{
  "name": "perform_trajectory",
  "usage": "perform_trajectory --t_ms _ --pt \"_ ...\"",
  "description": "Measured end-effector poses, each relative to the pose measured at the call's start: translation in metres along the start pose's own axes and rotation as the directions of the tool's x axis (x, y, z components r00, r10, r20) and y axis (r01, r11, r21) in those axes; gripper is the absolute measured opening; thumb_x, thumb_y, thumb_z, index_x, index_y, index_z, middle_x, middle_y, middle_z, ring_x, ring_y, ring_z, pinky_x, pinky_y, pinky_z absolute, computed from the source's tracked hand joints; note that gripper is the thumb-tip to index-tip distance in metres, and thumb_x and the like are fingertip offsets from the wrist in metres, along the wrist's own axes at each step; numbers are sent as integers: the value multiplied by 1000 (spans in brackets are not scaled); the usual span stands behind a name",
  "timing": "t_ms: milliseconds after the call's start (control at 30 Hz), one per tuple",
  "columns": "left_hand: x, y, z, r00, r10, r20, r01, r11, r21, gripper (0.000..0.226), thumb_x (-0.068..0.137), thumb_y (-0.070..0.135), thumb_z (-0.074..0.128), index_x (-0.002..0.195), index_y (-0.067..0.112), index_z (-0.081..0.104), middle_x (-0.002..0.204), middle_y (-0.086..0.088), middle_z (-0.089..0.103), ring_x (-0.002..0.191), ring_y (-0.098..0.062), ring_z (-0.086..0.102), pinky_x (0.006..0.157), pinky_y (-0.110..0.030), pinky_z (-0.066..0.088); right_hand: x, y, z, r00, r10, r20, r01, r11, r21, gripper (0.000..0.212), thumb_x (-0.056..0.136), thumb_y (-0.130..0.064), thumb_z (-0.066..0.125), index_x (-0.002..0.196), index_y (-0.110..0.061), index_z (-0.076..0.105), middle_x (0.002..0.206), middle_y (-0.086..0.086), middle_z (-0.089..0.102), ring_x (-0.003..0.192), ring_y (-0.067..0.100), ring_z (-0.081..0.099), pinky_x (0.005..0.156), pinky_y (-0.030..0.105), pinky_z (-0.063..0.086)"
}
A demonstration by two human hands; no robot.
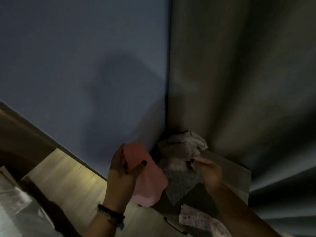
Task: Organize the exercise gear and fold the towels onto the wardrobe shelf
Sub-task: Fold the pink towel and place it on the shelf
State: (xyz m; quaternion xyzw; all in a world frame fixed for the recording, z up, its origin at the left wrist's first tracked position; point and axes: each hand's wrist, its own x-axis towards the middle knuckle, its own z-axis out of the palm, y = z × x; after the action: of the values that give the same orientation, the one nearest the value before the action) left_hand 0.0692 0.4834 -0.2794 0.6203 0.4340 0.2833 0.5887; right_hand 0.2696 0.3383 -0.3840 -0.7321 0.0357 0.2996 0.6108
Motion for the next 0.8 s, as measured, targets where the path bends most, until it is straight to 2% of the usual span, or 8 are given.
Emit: perform_trajectory --t_ms 100,233,333,433,500,633,700,800 --pt "-9 17 2 997 80 22 -80 997 -11 74 80 -3 70 144 11 36 140 -3 51 126 -16 50 103 -30 43 -22 -49 -4 992 -111 56 100 981 166 20 78 9 67 80 -11 71 71 0 73 68 15 68 62 20 55" --pt "-26 43 11 988 150 17 -151 988 44 82 80 1 72 147 12 27 147 0 40 131 -10 39 107 -28 34 -53 -126 3 928 -338 157 299 927 228 21 69 4 73 72 -16 71 69 2 69 66 17 61 62 24 49" --pt "-37 61 15 981 192 9 -192 980 49 86 77 14 77 148 17 27 143 3 44 128 -9 44 103 -26 38 -89 -181 9 810 -542 225 498 837 226 30 80 16 59 75 -13 67 65 -7 70 61 4 62 60 16 48" --pt "-47 85 15 964 264 26 -264 965 0 60 79 5 74 131 16 46 118 8 61 106 -2 60 84 -16 51 -128 -218 12 680 -650 339 603 759 245 33 81 17 58 78 -14 67 71 -8 71 68 4 64 64 15 49" --pt "-55 99 13 941 333 59 -330 942 -54 52 79 9 75 126 11 52 114 5 66 105 -7 64 85 -18 53 -154 -234 15 591 -690 418 638 717 282 35 82 17 57 79 -16 68 76 -8 72 73 5 65 67 16 49" --pt "-69 117 4 932 363 6 -363 932 -12 98 70 33 78 150 23 22 141 17 40 124 2 45 89 -4 43 -193 -245 25 492 -698 521 613 702 363 34 82 18 55 80 -14 68 71 -8 68 63 5 58 56 13 43" --pt "-72 119 -3 908 419 -30 -419 908 13 80 78 26 77 145 24 34 136 15 46 115 2 52 88 -9 48 -202 -246 31 487 -702 519 635 693 342 35 82 13 58 80 -20 70 75 -6 67 68 10 57 57 17 43" --pt "-73 115 -20 848 516 -120 -510 857 77 28 78 45 65 104 36 67 94 16 68 84 -5 64 72 -32 57 -211 -241 44 499 -725 476 661 673 332 34 80 13 60 96 -17 65 85 -2 69 79 10 63 72 22 50"
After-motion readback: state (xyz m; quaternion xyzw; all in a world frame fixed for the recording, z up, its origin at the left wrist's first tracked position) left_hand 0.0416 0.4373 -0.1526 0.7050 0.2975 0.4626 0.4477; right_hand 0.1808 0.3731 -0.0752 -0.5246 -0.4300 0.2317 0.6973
